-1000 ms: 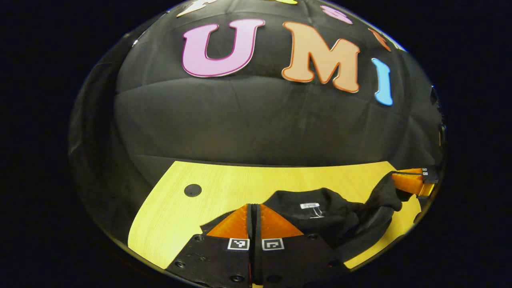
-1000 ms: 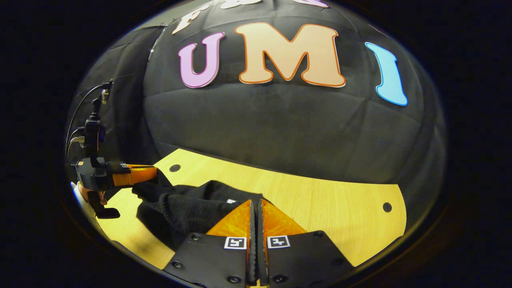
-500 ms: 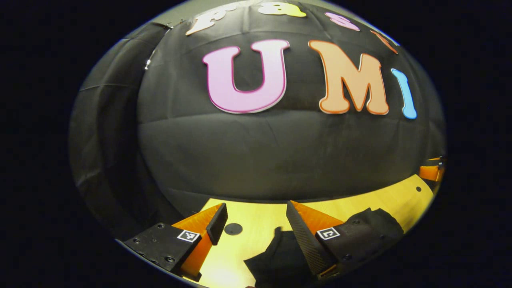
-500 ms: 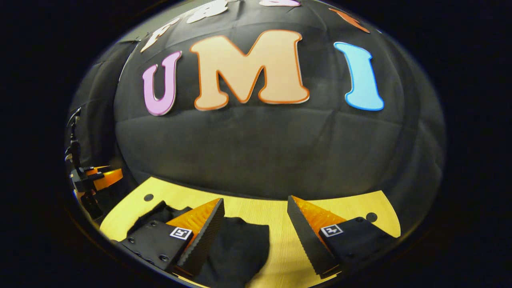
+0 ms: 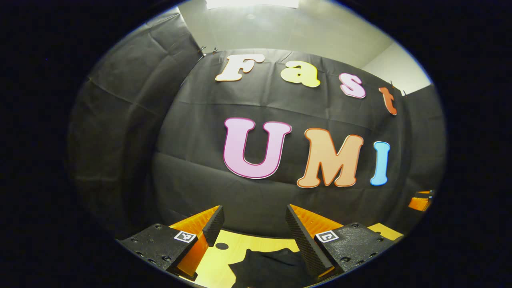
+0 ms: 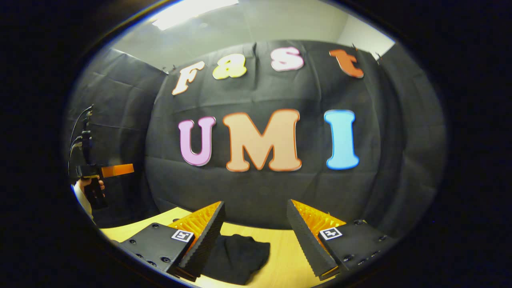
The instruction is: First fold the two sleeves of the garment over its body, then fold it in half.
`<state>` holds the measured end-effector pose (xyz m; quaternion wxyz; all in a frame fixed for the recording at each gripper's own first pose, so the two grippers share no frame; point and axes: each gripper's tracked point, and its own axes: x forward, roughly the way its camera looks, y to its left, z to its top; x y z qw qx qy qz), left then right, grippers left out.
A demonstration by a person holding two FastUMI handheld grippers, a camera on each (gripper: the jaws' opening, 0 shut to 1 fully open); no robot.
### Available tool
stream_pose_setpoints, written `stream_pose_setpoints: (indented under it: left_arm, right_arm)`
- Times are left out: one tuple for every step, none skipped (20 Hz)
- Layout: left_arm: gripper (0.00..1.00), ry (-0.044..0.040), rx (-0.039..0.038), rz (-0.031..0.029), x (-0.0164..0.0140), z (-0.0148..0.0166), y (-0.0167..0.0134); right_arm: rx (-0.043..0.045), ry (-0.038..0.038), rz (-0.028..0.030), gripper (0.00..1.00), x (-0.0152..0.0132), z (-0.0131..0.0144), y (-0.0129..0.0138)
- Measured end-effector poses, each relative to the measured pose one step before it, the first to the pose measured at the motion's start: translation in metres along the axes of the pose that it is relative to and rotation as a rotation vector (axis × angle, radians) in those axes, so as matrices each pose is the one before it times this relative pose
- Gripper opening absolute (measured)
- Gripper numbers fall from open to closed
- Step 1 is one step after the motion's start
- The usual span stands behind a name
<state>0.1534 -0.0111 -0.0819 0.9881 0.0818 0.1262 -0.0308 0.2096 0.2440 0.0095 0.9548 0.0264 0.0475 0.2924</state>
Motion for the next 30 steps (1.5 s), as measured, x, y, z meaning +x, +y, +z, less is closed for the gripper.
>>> stream_pose_setpoints:
  left_arm:
    - [0.92, -0.00227, 0.00756, 0.00127, -0.01786, 0.00513, -0.00164]
    - [0.92, -0.01223, 0.00097, 0.00367, -0.0186, 0.00477, -0.00177]
    - [0.92, -0.01662, 0.00048, 0.00809, -0.01782, 0.00608, -0.00199]
    - [0.92, -0.01523, 0.00641, 0.01554, -0.01958, 0.00225, -0.00144]
    - [0.92, -0.0131, 0.01133, 0.01664, -0.01678, -0.00257, 0.00027]
    - [0.92, 0.00428, 0.02182, 0.01192, -0.01864, -0.00656, -0.00054]
    - [0.92, 0.0201, 0.02206, 0.01038, -0.01429, -0.00997, -0.0022]
    - [0.92, 0.03114, 0.02101, 0.0119, -0.01453, -0.01337, -0.0016]
    - [0.92, 0.03591, 0.01017, 0.01218, -0.0159, -0.01632, -0.00294]
    - [0.92, 0.03282, -0.00164, 0.00684, -0.01141, -0.01682, -0.00313]
    - [0.92, 0.04539, -0.00906, 0.02141, -0.01105, -0.01739, -0.00161]
    - [0.92, 0.04612, -0.01791, 0.02975, -0.00805, -0.01795, 0.00085]
    - [0.92, 0.03772, -0.02378, 0.01681, -0.00739, -0.01453, -0.00189]
    - [0.93, 0.02449, -0.02213, 0.00634, -0.0054, -0.00792, -0.00351]
    - [0.93, 0.00994, -0.00413, 0.00416, -0.00373, -0.0048, -0.00142]
    - [0.93, 0.00743, 0.02349, 0.01665, -0.00113, -0.0036, 0.00351]
    - [0.93, 0.0116, 0.03583, 0.02817, 0.00208, -0.00196, 0.00783]
    - [0.93, 0.02009, 0.02832, 0.01842, 0.00501, -0.00282, 0.00575]
    - [0.93, 0.01772, 0.01168, -0.00083, 0.00325, -0.00008, 0.00058]
    - [0.93, 0.00443, -0.00374, -0.01474, 0.00309, 0.00263, -0.0037]
    - [0.94, -0.00728, -0.01267, -0.02228, 0.00321, 0.00485, -0.00581]
    - [0.94, -0.00975, -0.01157, -0.02899, 0.00285, 0.00437, -0.00738]
    - [0.94, -0.00393, -0.00147, -0.03531, 0.00316, -0.00008, -0.00761]
    - [0.93, -0.00179, 0.01099, -0.03726, 0.00114, -0.00382, -0.0055]
    - [0.94, 0.01034, 0.02487, -0.02492, 0.00136, -0.00405, -0.00128]
    - [0.93, 0.02643, 0.02759, -0.01849, -0.00039, -0.00683, 0.00418]
    - [0.94, 0.00975, 0.02289, -0.02601, -0.00364, -0.00145, 0.00099]
    - [0.93, -0.00221, 0.02035, -0.02368, -0.00642, 0.00492, 0.0016]
    - [0.93, -0.0059, 0.02069, -0.02225, -0.0027, 0.0052, 0.00217]
    - [0.93, -0.0033, 0.02179, -0.02572, -0.00111, 0.00098, 0.0013]
  right_arm:
    - [0.0035, -0.01334, -0.00204, 0.98, -0.02713, 0.00156, 0.00103]
    - [0.01147, -0.0018, -0.00129, 0.96, -0.01987, -0.00491, 0.00134]
    - [0.00354, 0.02387, 0.00363, 0.98, -0.03039, -0.0079, -0.00322]
    - [0.00045, 0.035, -0.01481, 0.98, -0.01963, -0.01239, -0.00284]
    - [-0.00162, 0.03318, -0.02823, 0.98, -0.01645, -0.01365, -0.00686]
    - [0.01074, 0.02404, -0.02062, 0.98, -0.01563, -0.01115, -0.00316]
    - [0.00907, 0.01239, 0.01373, 0.98, -0.01069, -0.00752, 0.00692]
    - [0.00308, 0.01171, 0.02179, 0.97, -0.01071, -0.00969, 0.00445]
    - [0.00312, 0.01303, 0.00848, 0.98, -0.00751, -0.01075, 0.00414]
    - [0.0116, 0.01765, 0.01704, 0.98, -0.00473, -0.00979, 0.00404]
    - [0.01805, 0.02493, 0.03314, 0.96, -0.00352, -0.01161, 0.00833]
    - [0.01914, 0.03145, 0.0362, 0.98, -0.00204, -0.00943, 0.00844]
    - [0.01475, 0.02163, 0.02907, 0.98, -0.00391, -0.00611, 0.00436]
    - [0.00493, 0.01144, 0.02259, 0.98, -0.0035, -0.00373, 0.00132]
    - [-0.0057, -0.00419, 0.01739, 0.98, -0.00329, 0.00001, 0.0019]
    - [-0.0096, -0.015, 0.01014, 0.98, -0.00213, 0.00244, -0.00028]
    - [-0.01041, -0.00912, 0.0096, 0.98, -0.00172, 0.0009, 0.00132]
    - [-0.00954, 0.00326, -0.00536, 0.98, -0.00355, -0.00126, -0.00084]
    - [-0.01093, 0.0009, -0.01962, 0.94, -0.00624, -0.00181, -0.00239]
    - [-0.01062, -0.00942, -0.02621, 0.98, -0.00602, 0.00035, -0.00259]
    - [-0.0009, -0.00908, -0.02352, 0.98, -0.00503, -0.00002, 0.00083]
    - [0.0108, -0.00297, -0.01539, 0.98, -0.00406, -0.00194, 0.00364]
    - [0.02147, 0.00058, -0.00917, 0.98, -0.00346, -0.00261, 0.00745]
    - [0.02648, 0.00202, -0.00066, 0.97, -0.00211, -0.00096, 0.00944]
    - [0.02424, 0.00033, -0.00448, 0.97, -0.00235, 0.00217, 0.01041]
    - [0.02365, 0.01008, -0.00452, 0.97, -0.00233, 0.00099, 0.01007]
    - [0.01599, -0.00442, 0.00169, 0.94, -0.00309, 0.00309, 0.01287]
    - [0.00357, -0.01616, 0.00744, 0.98, -0.00183, 0.00512, 0.01191]
    - [-0.00143, -0.01338, -0.00595, 0.98, -0.00049, 0.00352, 0.00826]
    - [0.00321, -0.00472, -0.01745, 0.97, 0.00048, -0.00043, 0.00295]
